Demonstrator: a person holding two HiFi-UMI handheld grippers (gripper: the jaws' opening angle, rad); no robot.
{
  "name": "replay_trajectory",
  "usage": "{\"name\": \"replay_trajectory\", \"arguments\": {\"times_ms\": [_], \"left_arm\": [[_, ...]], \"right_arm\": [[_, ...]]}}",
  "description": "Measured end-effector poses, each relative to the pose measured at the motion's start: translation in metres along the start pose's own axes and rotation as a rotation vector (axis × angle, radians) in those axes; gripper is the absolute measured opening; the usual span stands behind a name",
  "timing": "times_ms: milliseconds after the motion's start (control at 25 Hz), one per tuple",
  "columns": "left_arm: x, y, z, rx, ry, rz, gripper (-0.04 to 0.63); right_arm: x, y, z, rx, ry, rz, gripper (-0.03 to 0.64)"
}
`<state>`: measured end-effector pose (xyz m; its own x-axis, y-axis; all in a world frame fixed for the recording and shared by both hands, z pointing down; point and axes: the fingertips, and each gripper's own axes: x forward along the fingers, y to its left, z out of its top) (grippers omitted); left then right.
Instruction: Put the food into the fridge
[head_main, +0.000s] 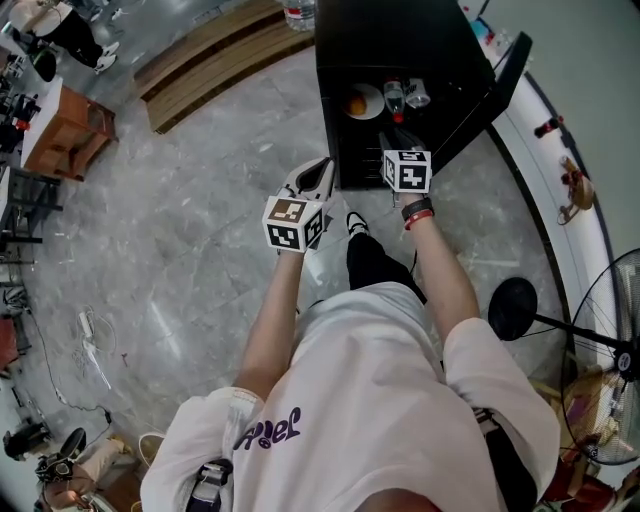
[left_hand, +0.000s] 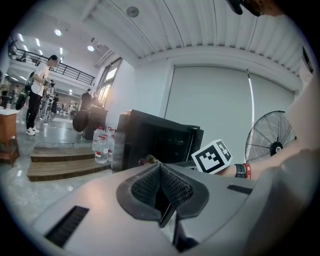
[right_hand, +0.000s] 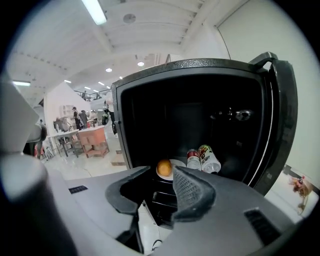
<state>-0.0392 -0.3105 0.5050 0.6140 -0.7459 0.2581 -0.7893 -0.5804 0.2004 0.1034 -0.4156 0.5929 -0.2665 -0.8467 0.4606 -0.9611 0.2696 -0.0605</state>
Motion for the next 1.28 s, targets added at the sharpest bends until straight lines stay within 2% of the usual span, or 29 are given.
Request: {"name": "replay_trajectory", "arguments": {"times_ms": [160,320,840,1280], "left_arm": [[-0.009,-0.002,-0.002,-0.002,0.0,0.008,0.019],[-0.021,-0.005,0.008,0.007,-0.014,0.01,0.02],[-0.055,-0.02,0.004,0.019,-0.015,0.004,0.02],[-0.069,-0.035,0.012,0.039,-0.039,0.008,0.02]], "right_arm": [[-0.017,0.004,-0.001,0.017,-0.009,-0.002,0.147],[-0.036,0.011,0.003,0.028,-0.005,-0.006,0.097],[-0.111,0.026,-0.004,0.107,-0.032,-0.04,0.083],[-0.172,0.026,0.005,0.091,-0.109,-0.021,0.018]]}}
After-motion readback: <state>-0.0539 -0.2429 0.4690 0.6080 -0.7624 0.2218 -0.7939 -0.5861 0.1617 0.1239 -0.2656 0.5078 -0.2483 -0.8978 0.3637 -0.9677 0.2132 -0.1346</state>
